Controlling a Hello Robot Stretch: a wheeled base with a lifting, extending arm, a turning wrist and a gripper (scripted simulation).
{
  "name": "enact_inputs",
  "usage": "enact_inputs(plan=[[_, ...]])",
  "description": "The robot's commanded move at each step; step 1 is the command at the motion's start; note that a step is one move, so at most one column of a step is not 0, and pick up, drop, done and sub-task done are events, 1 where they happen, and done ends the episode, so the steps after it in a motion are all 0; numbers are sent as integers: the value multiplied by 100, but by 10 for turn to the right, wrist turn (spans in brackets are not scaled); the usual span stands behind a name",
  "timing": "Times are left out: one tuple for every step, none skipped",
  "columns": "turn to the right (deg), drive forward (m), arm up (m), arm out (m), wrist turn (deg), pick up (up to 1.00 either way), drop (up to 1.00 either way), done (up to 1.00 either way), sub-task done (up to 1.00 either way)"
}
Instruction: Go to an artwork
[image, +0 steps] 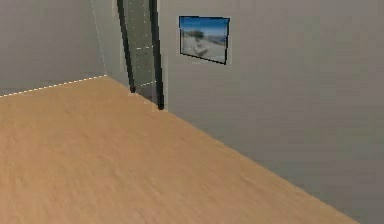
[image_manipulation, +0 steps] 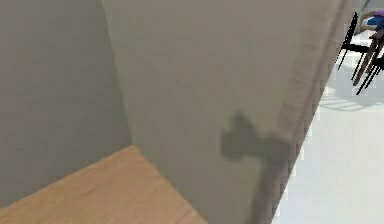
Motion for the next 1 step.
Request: enact_inputs(plan=[[450,0,0,0,0,0,0,0,0]])
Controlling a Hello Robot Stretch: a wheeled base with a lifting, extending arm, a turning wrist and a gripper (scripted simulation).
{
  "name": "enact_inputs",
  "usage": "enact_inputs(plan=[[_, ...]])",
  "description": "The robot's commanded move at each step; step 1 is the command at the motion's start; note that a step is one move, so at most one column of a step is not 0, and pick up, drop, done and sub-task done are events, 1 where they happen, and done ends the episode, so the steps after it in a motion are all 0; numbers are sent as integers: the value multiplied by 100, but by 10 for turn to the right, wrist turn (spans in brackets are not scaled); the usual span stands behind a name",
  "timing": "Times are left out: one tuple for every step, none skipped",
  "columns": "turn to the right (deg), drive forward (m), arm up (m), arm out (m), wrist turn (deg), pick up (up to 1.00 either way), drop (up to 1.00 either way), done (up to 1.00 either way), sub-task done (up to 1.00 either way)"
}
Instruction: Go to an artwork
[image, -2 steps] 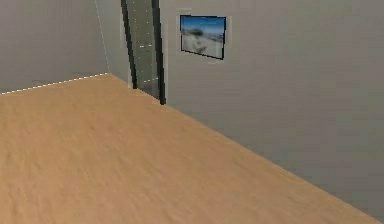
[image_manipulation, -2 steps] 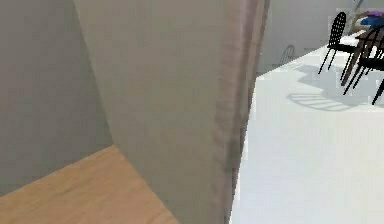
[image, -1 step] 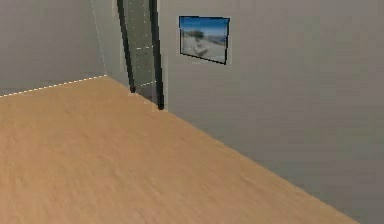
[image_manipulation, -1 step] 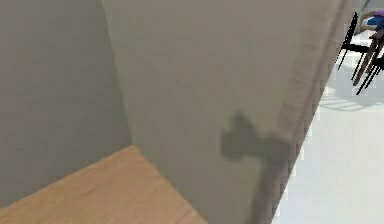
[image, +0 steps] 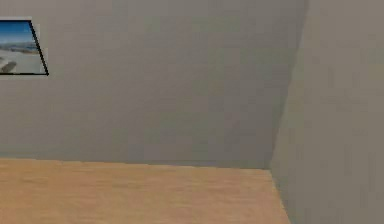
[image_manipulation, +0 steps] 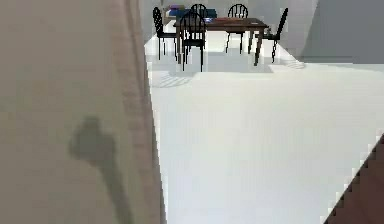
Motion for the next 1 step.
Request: enact_inputs(plan=[[450,0,0,0,0,0,0,0,0]])
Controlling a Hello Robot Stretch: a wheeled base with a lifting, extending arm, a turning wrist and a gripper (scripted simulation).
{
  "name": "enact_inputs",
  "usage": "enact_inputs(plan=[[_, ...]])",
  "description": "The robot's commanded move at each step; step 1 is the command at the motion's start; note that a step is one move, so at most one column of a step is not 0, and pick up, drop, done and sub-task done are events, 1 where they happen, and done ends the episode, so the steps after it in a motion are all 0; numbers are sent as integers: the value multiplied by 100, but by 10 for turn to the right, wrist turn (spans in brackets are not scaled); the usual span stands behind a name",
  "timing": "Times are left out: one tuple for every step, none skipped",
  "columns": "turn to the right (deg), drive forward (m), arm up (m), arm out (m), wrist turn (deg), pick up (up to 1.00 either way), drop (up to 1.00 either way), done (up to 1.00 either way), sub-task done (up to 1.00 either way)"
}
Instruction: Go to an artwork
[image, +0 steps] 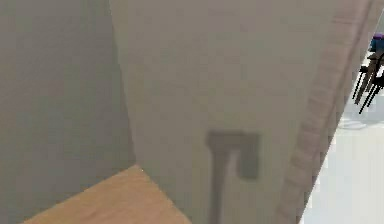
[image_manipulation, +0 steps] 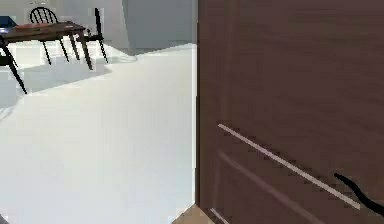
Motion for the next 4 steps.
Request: enact_inputs(plan=[[450,0,0,0,0,0,0,0,0],[0,15,0,0,0,0,0,0,0],[240,0,0,0,0,0,0,0,0],[0,80,0,0,0,0,0,0,0]])
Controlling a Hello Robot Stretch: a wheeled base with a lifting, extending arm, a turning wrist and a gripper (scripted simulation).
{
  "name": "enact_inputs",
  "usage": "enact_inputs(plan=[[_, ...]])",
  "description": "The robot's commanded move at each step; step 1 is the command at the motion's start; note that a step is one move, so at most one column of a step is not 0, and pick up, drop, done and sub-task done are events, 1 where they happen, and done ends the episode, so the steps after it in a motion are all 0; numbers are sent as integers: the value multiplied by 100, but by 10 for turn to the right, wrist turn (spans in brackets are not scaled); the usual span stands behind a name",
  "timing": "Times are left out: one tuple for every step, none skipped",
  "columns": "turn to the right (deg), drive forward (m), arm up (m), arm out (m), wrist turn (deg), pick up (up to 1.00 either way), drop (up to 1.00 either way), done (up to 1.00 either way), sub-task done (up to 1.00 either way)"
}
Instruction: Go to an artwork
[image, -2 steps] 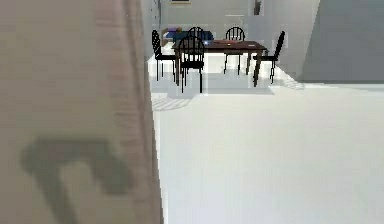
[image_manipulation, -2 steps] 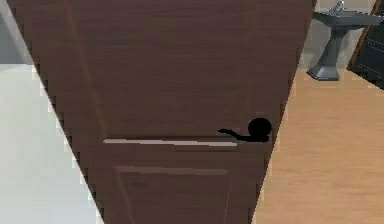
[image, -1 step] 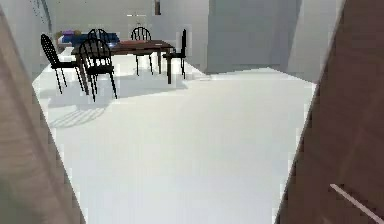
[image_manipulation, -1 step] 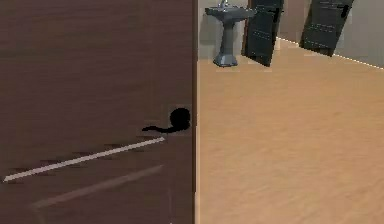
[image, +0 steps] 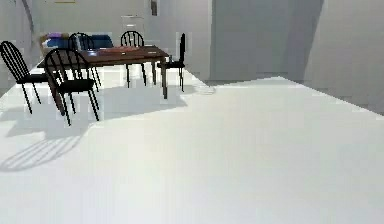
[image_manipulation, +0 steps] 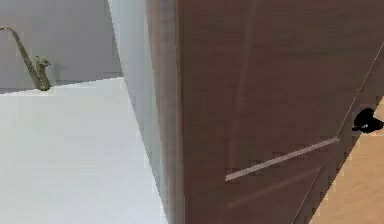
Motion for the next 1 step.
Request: enact_inputs(plan=[[-450,0,0,0,0,0,0,0,0]])
